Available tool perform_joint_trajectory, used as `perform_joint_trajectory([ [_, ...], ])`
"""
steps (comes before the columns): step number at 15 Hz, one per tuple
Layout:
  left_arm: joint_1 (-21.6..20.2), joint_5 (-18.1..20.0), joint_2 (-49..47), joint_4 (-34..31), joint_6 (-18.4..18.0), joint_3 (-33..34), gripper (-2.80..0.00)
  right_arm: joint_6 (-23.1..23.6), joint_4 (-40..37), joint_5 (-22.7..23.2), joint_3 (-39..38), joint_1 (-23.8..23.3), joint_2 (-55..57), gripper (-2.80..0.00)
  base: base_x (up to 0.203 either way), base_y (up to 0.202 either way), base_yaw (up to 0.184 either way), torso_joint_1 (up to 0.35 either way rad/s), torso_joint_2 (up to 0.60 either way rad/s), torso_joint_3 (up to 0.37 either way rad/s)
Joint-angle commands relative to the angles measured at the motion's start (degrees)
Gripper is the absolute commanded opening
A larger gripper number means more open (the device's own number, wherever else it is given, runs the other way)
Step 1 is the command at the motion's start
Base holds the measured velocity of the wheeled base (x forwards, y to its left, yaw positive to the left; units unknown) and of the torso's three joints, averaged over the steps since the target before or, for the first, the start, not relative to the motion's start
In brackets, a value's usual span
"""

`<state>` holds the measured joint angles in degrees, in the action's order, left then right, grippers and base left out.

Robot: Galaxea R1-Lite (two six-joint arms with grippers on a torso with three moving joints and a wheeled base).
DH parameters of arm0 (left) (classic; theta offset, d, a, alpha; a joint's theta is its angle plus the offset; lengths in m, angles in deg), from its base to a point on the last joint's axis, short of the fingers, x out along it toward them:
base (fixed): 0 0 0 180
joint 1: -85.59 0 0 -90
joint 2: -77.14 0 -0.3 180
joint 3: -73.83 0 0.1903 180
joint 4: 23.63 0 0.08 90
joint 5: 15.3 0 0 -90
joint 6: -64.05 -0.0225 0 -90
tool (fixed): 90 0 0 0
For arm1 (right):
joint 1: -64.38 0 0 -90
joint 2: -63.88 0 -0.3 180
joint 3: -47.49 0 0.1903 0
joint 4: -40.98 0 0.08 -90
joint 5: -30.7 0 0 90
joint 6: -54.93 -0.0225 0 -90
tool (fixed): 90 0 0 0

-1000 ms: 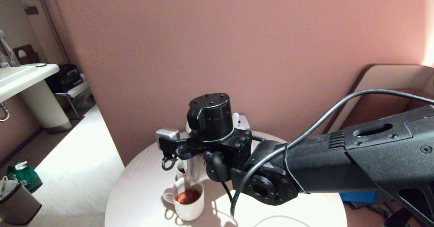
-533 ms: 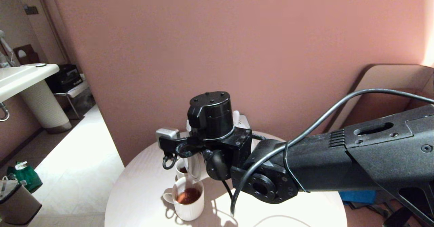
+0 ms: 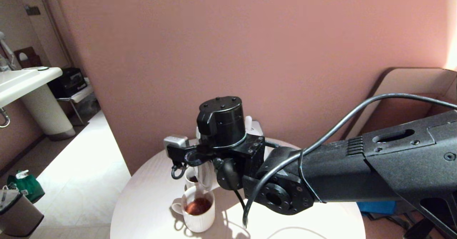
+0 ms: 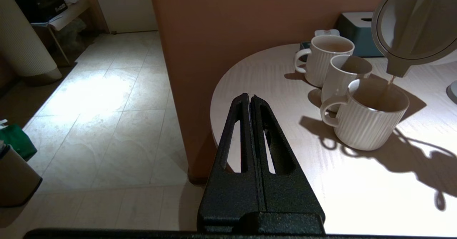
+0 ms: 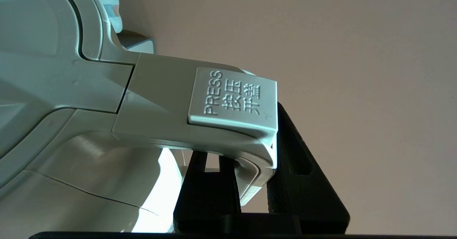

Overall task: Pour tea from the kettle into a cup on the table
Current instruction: Pour water into another cup

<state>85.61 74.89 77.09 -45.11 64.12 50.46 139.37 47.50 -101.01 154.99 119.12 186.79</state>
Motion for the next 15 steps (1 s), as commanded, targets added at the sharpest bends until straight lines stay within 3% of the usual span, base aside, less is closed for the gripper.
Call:
perform_joint_trajectory([
  [1,0.03,-0.01,-0.04,0.04,0.01,0.0,-2.8,0.46,0.18,-0.27,-0.02,0.02,-0.03,-2.8,0.0,0.0,0.0,0.0,0.0,0.0],
  [15,-0.02,-0.01,-0.04,0.04,0.01,0.0,-2.8,1.42,0.18,-0.75,-0.02,0.64,0.05,-2.8,0.0,0.0,0.0,0.0,0.0,0.0],
])
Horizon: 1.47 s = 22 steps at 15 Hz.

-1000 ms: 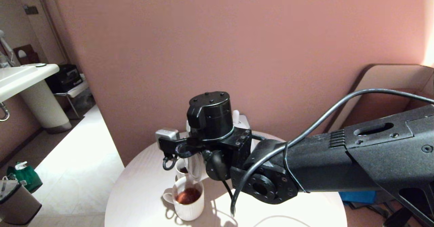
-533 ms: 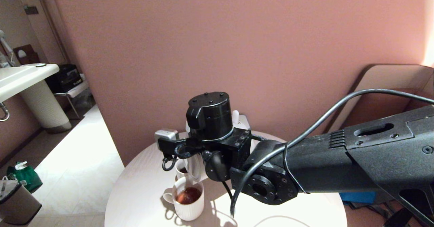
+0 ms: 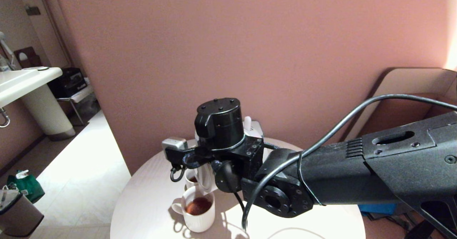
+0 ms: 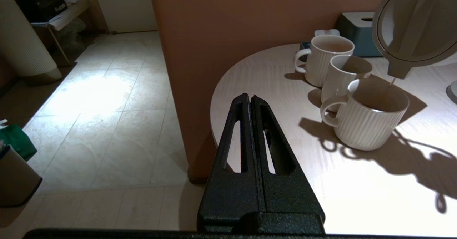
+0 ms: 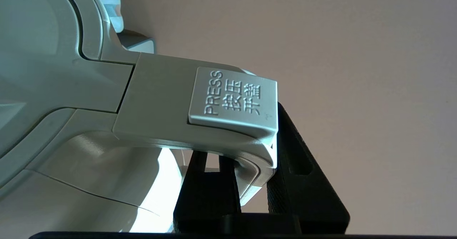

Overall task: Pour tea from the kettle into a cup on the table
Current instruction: Pour water into another cup

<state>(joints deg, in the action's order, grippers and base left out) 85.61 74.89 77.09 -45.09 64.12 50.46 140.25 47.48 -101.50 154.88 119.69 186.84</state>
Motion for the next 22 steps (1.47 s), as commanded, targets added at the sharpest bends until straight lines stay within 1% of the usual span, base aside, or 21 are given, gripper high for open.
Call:
perform_joint_trajectory([
  [1,0.05,-0.01,-0.04,0.03,0.01,0.0,-2.8,0.54,0.19,-0.35,0.09,0.06,0.0,-2.8,0.0,0.0,0.0,0.0,0.0,0.0],
  [11,0.01,-0.01,-0.04,0.03,0.01,0.0,-2.8,0.46,0.37,-0.61,-0.35,0.33,-0.26,-2.8,0.0,0.0,0.0,0.0,0.0,0.0],
  [14,-0.02,-0.01,-0.04,0.03,0.01,0.0,-2.8,-0.29,0.46,-1.23,-0.64,0.33,-0.8,-2.8,0.0,0.0,0.0,0.0,0.0,0.0],
  [18,-0.02,-0.01,-0.04,0.03,0.01,0.0,-2.8,-5.57,0.46,-1.43,-3.99,0.33,-2.0,-2.8,0.0,0.0,0.0,0.0,0.0,0.0],
  [22,0.01,-0.01,-0.04,0.03,0.01,0.0,-2.8,-13.14,0.47,-1.49,-8.02,-0.38,-4.47,-2.8,0.0,0.0,0.0,0.0,0.0,0.0],
])
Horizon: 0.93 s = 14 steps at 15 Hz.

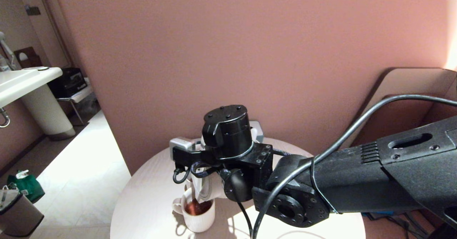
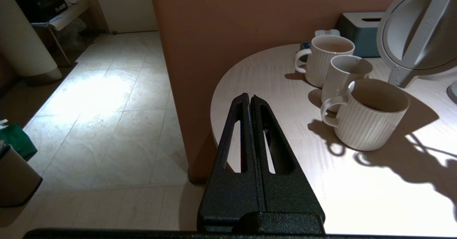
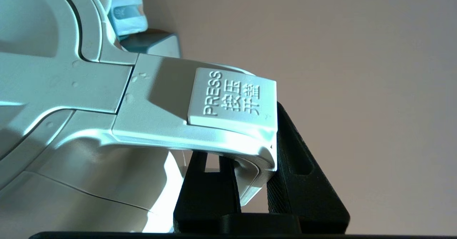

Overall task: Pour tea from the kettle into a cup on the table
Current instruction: Pour water into another cup, then put down the kettle on the table

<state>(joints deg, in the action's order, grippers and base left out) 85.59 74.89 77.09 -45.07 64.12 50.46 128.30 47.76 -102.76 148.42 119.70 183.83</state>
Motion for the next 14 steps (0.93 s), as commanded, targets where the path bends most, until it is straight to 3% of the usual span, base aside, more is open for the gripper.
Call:
perform_joint_trajectory([
  [1,0.06,-0.01,-0.04,0.01,0.01,0.0,-2.8,-3.31,0.3,-0.23,-3.11,-0.92,-2.26,-2.8,0.0,0.0,0.0,0.0,0.0,0.0],
  [5,0.06,-0.01,-0.04,0.01,0.01,0.0,-2.8,-9.86,1.5,-0.15,-7.62,-5.13,-6.01,-2.8,0.0,0.0,0.0,0.0,0.0,0.0],
  [8,0.0,-0.01,-0.04,0.01,0.01,0.0,-2.8,-17.68,1.5,0.35,-12.53,-9.29,-9.33,-2.8,0.0,0.0,0.0,0.0,0.0,0.0],
  [11,0.09,-0.01,-0.04,0.01,0.01,0.0,-2.8,-30.52,1.42,3.01,-17.35,-13.21,-12.69,-2.8,0.0,0.0,0.0,0.0,0.0,0.0],
  [14,0.09,-0.01,-0.04,0.01,0.01,0.0,-2.8,-47.72,1.63,7.12,-22.14,-17.41,-16.04,-2.8,0.0,0.0,0.0,0.0,0.0,0.0],
])
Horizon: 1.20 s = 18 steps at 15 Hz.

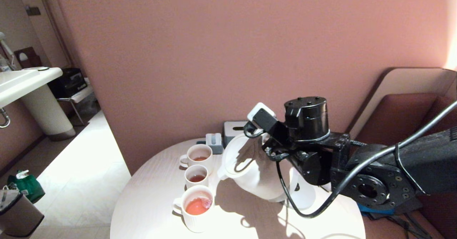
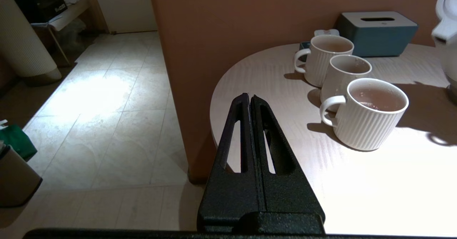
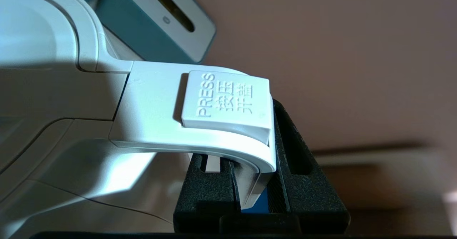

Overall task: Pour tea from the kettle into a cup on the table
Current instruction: Put down the kettle on the table

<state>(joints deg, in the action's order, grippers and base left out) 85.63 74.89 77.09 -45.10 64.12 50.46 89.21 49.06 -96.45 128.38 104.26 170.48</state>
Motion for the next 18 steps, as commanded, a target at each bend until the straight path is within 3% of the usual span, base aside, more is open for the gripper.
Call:
perform_joint_trajectory([
  [1,-0.05,-0.01,-0.04,0.04,0.02,0.0,-2.8,-13.86,0.48,1.72,-3.29,-3.28,-3.66,-2.8,0.0,0.0,0.0,0.0,0.0,0.0],
  [4,0.04,-0.01,-0.04,0.04,0.02,0.0,-2.8,-25.87,6.25,4.57,-8.02,-8.02,-5.68,-2.8,0.0,0.0,0.0,0.0,0.0,0.0],
  [8,-0.05,-0.01,-0.04,0.04,0.02,0.0,-2.8,-32.74,19.1,7.43,-18.61,-12.17,-6.07,-2.8,0.0,0.0,0.0,0.0,0.0,0.0],
  [12,-0.05,-0.01,-0.04,0.04,0.02,0.0,-2.8,-38.64,30.06,9.78,-27.55,-18.26,-5.84,-2.8,0.0,0.0,0.0,0.0,0.0,0.0],
  [18,-0.05,-0.01,-0.04,0.04,0.02,0.0,-2.8,-42.38,40.84,15.07,-37.95,-27.43,-0.1,-2.8,0.0,0.0,0.0,0.0,0.0,0.0],
])
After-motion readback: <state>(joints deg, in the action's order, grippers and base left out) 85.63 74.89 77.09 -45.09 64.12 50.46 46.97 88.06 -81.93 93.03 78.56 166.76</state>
